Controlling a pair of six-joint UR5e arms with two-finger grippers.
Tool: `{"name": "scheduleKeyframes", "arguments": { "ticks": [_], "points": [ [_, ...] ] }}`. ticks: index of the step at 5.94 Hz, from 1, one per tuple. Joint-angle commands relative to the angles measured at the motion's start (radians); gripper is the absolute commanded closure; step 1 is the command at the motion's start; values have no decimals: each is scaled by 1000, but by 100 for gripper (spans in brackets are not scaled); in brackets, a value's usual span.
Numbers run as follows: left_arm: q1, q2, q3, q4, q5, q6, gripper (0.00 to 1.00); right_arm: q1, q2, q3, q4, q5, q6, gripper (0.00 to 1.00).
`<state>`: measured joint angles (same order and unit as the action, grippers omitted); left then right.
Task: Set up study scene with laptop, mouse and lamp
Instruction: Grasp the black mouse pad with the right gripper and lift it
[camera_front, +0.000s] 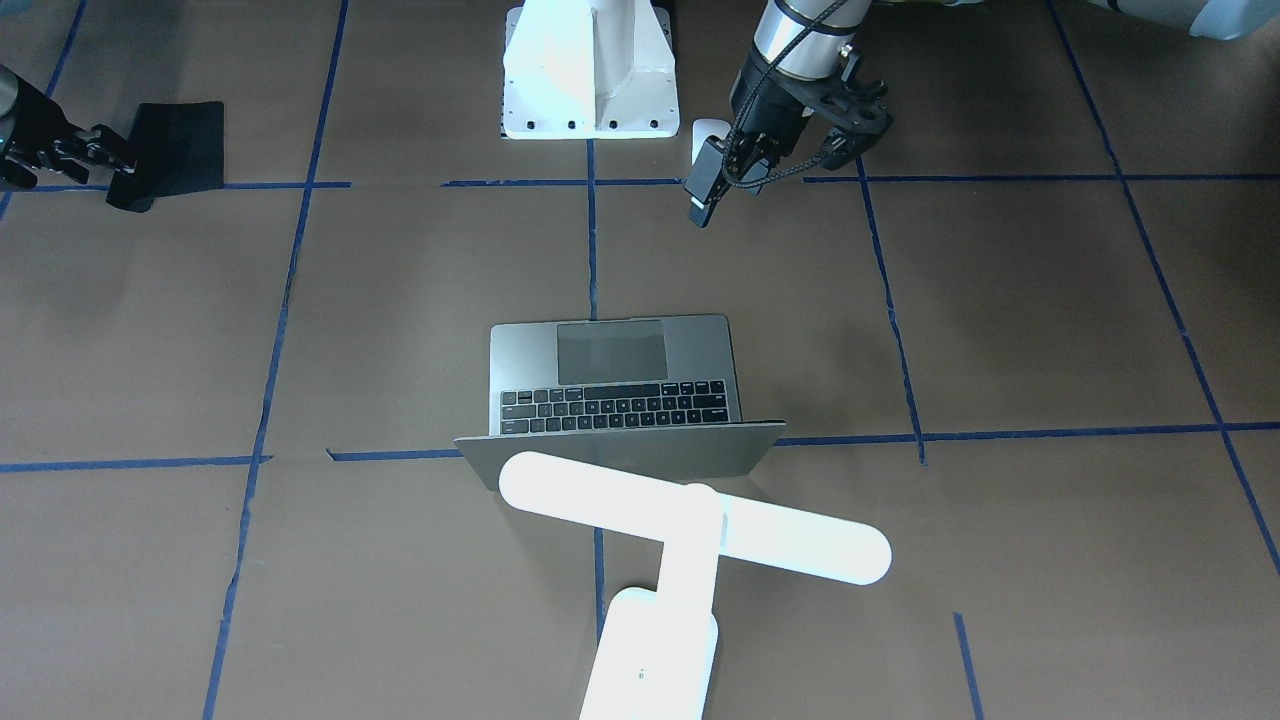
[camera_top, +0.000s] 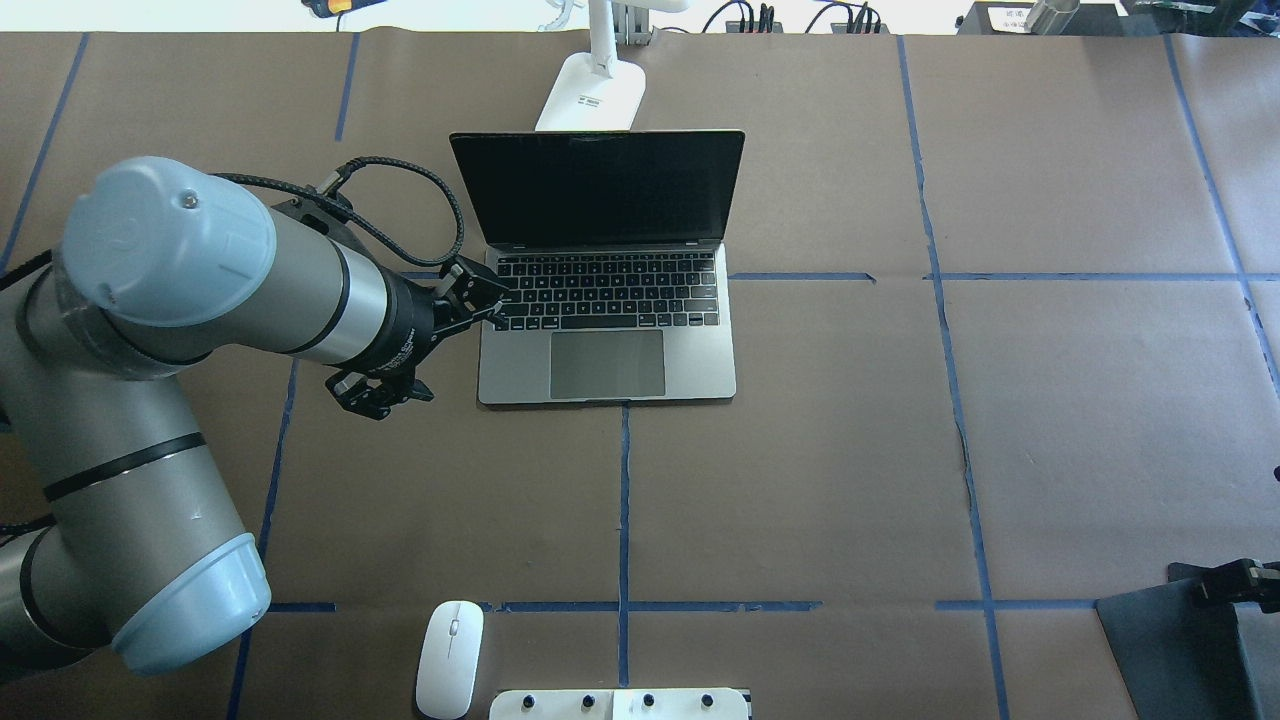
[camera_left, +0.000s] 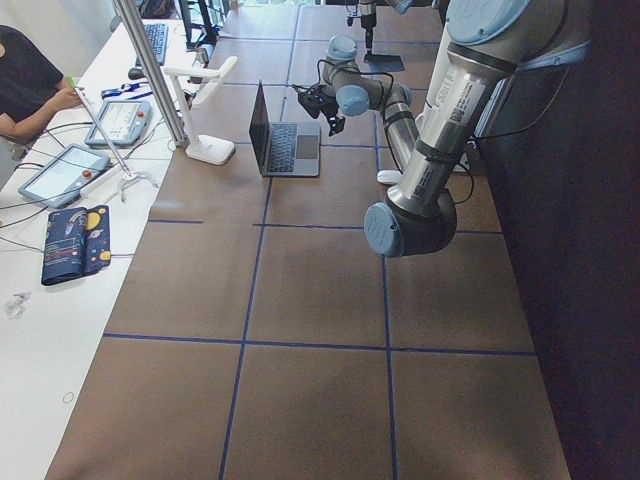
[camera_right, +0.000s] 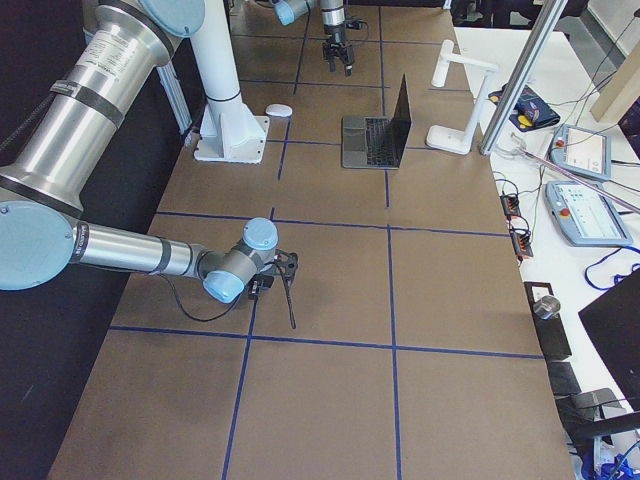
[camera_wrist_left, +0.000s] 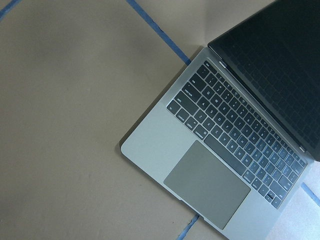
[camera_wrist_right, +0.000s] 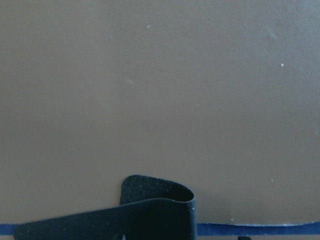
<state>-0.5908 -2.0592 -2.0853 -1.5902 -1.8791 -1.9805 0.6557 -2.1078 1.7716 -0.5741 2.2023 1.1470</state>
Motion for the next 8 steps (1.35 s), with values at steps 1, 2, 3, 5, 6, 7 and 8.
{"name": "scheduleKeyframes", "arguments": {
  "ticks": [1, 2, 3, 5, 6, 7, 8],
  "points": [
    [-4, 5, -27, 4, 0, 0, 0, -18, 5, -12, -1, 11, 5, 51],
    [-6, 16, -47, 6, -2, 2, 0, -16, 9, -11, -1, 39, 7, 100],
    [-7, 16, -56, 7, -2, 2, 0, -16, 17, -12, -1, 42, 7, 100],
    [-9, 17, -70, 7, -2, 2, 0, -11, 40, 43, 3, 40, 38, 100],
    [-1, 22, -70, 12, -2, 3, 0, 10, 152, 54, 2, 33, 160, 100],
    [8, 51, -71, 12, -2, 11, 0, 36, 238, 48, -4, 33, 186, 100],
    [37, 53, -71, 12, 0, 14, 0, 66, 334, 25, -19, 30, 238, 100]
  ]
}}
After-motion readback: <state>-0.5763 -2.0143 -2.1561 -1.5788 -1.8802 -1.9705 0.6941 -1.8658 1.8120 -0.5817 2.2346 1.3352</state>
